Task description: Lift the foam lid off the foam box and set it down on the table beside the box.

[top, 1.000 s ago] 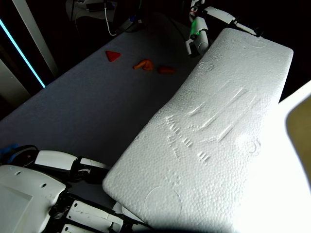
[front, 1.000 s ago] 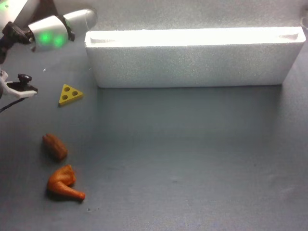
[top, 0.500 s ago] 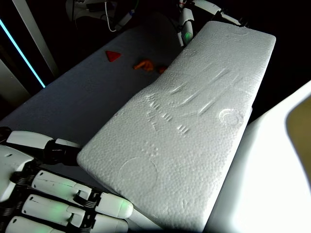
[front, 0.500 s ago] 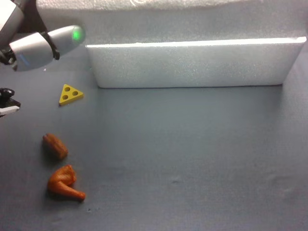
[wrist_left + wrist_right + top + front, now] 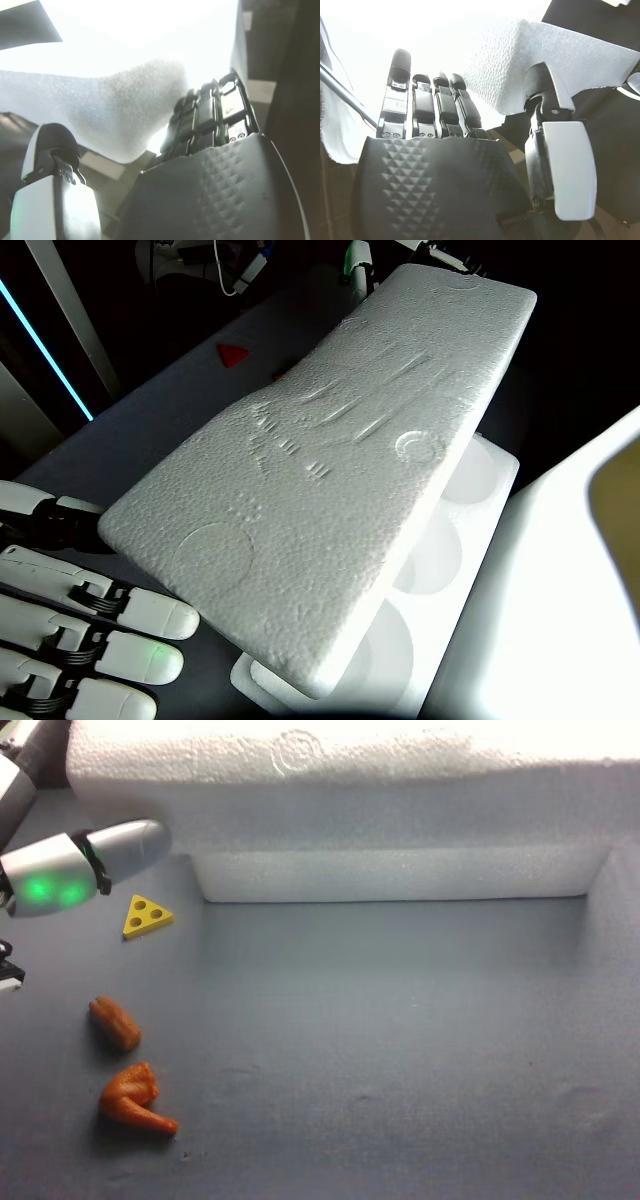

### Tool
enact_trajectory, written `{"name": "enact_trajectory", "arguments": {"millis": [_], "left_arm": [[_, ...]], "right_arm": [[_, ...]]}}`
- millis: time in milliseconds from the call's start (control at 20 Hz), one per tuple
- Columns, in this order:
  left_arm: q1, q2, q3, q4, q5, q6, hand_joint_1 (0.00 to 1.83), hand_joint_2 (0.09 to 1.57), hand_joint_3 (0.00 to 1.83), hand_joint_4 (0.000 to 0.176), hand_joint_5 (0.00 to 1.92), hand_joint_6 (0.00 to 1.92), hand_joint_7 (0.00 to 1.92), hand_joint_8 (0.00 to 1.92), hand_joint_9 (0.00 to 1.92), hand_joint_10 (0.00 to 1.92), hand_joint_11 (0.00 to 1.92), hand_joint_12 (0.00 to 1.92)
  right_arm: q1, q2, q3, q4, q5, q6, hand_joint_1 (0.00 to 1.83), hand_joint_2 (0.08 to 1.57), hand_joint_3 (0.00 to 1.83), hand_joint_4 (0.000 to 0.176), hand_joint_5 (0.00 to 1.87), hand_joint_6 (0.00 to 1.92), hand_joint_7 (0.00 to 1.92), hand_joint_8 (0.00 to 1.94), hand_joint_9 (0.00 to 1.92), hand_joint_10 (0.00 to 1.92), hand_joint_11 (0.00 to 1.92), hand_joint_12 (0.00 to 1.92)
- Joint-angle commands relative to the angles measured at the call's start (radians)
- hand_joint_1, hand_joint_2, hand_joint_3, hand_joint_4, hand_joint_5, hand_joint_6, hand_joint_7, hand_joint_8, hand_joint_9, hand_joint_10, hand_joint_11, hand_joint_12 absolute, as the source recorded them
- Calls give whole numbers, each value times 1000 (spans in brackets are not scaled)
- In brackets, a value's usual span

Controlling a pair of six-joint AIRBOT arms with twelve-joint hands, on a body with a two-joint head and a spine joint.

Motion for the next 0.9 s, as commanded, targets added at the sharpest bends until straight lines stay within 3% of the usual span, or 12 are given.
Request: {"name": "enact_trajectory", "arguments": {"millis": [0, 50, 100, 200, 300, 350, 400, 450, 650, 750, 850], "left_arm": [[-1, 9, -15, 102, -138, -2, 433, 1055, 8, 54, 0, 0, 0, 0, 0, 0, 0, 0], [7, 12, -25, 102, -147, 1, 422, 1052, 6, 45, 0, 0, 0, 0, 0, 0, 0, 0], [19, 15, -38, 103, -159, 4, 418, 1052, 6, 45, 0, 0, 0, 0, 0, 0, 0, 0], [45, 24, -64, 107, -173, 4, 393, 1050, 4, 29, 0, 0, 0, 0, 0, 0, 0, 0], [78, 39, -98, 111, -189, 5, 386, 1061, 8, 29, 0, 0, 0, 0, 0, 0, 0, 0], [90, 42, -108, 112, -195, 6, 389, 1073, 13, 7, 0, 0, 0, 0, 0, 0, 0, 0], [104, 46, -124, 112, -203, 4, 368, 1073, 11, 0, 0, 0, 0, 0, 0, 0, 0, 0], [112, 50, -134, 113, -207, 4, 358, 1072, 10, 0, 0, 0, 0, 0, 0, 0, 0, 0], [162, 54, -160, 105, -213, -4, 393, 1095, 14, 3, 0, 0, 0, 0, 0, 0, 0, 0], [187, 51, -168, 97, -212, -9, 374, 1097, 13, 12, 0, 0, 0, 0, 0, 0, 0, 0], [216, 45, -172, 80, -214, -17, 361, 1086, 4, 36, 0, 0, 0, 0, 0, 0, 0, 0]], "right_arm": [[-6, 13, -16, -92, 154, 15, 477, 1261, 0, 0, 74, 19, 36, 2, 23, 27, 0, 768], [-26, 18, -28, -89, 171, 17, 462, 1254, 0, 0, 74, 17, 34, 5, 85, 62, 0, 1108], [-57, 23, -43, -87, 194, 25, 444, 1233, 0, 0, 76, 16, 28, 3, 98, 81, 0, 1307], [-99, 36, -64, -81, 228, 39, 430, 1221, 0, 0, 66, 10, 2, 0, 62, 88, 0, 1397], [-144, 54, -90, -71, 262, 49, 414, 1224, 0, 0, 58, 3, 0, 0, 2, 3, 0, 1029], [-160, 62, -101, -69, 275, 54, 400, 1231, 0, 0, 55, 4, 0, 0, 0, 0, 0, 545], [-185, 71, -114, -68, 291, 60, 401, 1233, 1, 0, 45, 9, 0, 0, 0, 0, 0, 161], [-199, 74, -121, -67, 299, 66, 385, 1225, 0, 0, 41, 8, 0, 0, 0, 0, 0, 31], [-268, 71, -132, -38, 321, 100, 344, 1242, 4, 0, 20, 0, 0, 0, 0, 0, 27, 16], [-308, 65, -132, -19, 323, 121, 354, 1258, 10, 0, 16, 0, 0, 0, 0, 0, 12, 12], [-353, 51, -128, 5, 326, 154, 390, 1278, 10, 0, 2, 0, 0, 0, 0, 0, 9, 4]]}}
